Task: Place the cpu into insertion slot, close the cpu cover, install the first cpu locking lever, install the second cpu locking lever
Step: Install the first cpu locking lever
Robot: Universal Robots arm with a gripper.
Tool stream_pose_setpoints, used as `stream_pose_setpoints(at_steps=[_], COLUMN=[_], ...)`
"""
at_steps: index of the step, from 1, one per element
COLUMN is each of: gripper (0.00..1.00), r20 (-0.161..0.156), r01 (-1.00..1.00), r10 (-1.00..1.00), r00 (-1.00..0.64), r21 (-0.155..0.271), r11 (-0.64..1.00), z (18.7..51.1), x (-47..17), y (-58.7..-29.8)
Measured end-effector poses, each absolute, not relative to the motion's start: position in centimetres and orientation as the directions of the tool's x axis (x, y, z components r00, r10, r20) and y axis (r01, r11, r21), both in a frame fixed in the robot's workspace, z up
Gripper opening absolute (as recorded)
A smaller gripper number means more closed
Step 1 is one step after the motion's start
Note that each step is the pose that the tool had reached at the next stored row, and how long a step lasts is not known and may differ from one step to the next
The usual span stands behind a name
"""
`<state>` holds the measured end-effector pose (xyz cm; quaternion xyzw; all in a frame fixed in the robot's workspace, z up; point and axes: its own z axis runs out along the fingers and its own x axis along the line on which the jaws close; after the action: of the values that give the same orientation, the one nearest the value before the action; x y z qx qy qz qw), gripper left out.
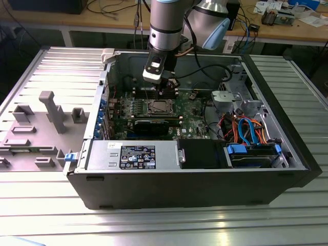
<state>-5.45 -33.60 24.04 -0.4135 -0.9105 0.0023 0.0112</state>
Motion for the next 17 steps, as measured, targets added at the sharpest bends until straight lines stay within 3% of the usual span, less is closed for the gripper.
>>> stream_pose_setpoints(at_steps=[17], gripper=[0.11], r20=[0.019], r01=[0.738], r10=[0.738], r00=[-0.674], r21=[-0.013], r11=[0.674], z=[24.04], x=[-5.45], y=[-33.60])
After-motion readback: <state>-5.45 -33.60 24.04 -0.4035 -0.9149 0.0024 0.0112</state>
